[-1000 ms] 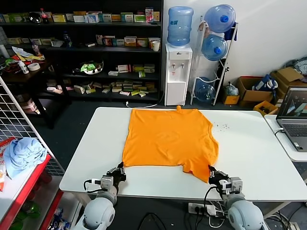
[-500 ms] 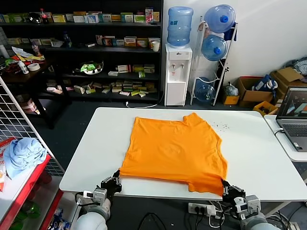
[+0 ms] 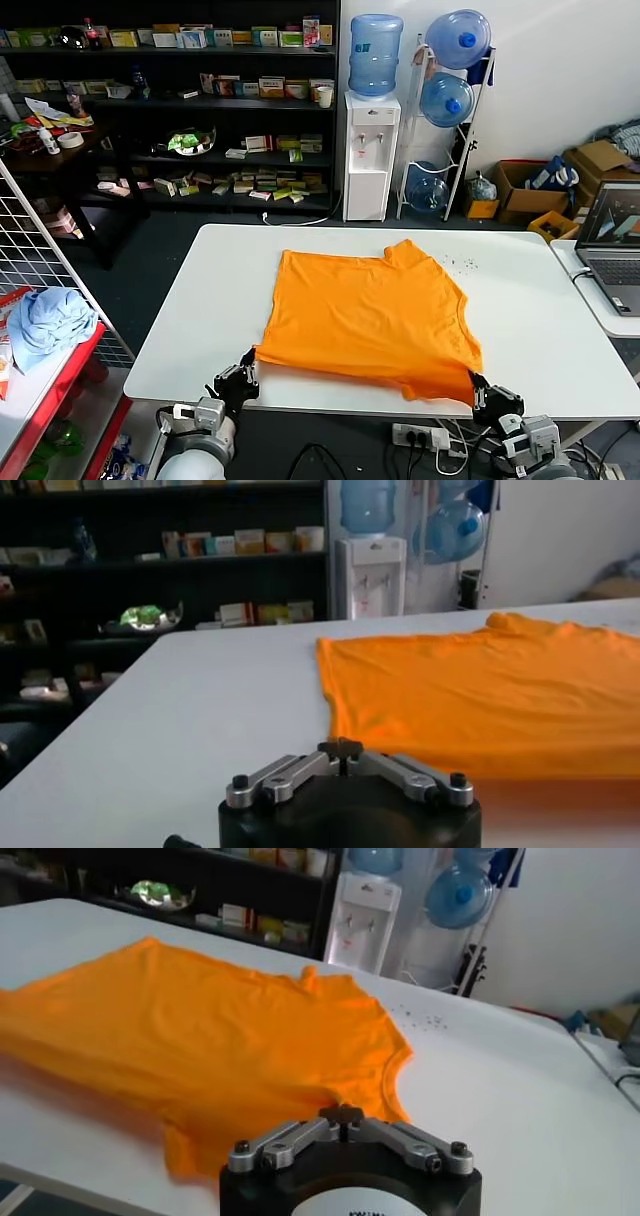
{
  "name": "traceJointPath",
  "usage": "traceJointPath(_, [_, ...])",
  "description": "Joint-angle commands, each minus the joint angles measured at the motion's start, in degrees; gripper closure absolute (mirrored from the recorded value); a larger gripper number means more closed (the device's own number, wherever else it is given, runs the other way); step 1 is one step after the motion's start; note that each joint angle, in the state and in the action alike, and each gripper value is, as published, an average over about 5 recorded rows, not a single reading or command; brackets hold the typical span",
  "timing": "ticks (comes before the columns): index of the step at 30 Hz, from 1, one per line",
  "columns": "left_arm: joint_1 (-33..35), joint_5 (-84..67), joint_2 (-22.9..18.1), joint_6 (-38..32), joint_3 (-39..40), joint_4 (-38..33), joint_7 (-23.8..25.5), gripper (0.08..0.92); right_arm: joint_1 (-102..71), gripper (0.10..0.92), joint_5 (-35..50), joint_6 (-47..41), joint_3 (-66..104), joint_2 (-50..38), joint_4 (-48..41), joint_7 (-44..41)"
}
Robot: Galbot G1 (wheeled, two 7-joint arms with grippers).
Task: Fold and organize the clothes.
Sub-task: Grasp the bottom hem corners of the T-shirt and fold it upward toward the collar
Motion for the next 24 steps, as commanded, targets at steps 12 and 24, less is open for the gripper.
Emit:
traceJointPath(12, [-16.38, 0.20, -1.34, -3.75, 2.69, 15.69, 1.21, 0.907, 21.24, 0.902, 2.17, 6.23, -7.19, -0.78, -18.53, -2.05])
traceJointPath(24, [-20.76, -0.85, -2.75, -4.03, 4.34, 22.11, 2.47, 0.907, 31.39, 0.901, 2.28, 5.94, -12.90, 1.49, -28.24, -1.81])
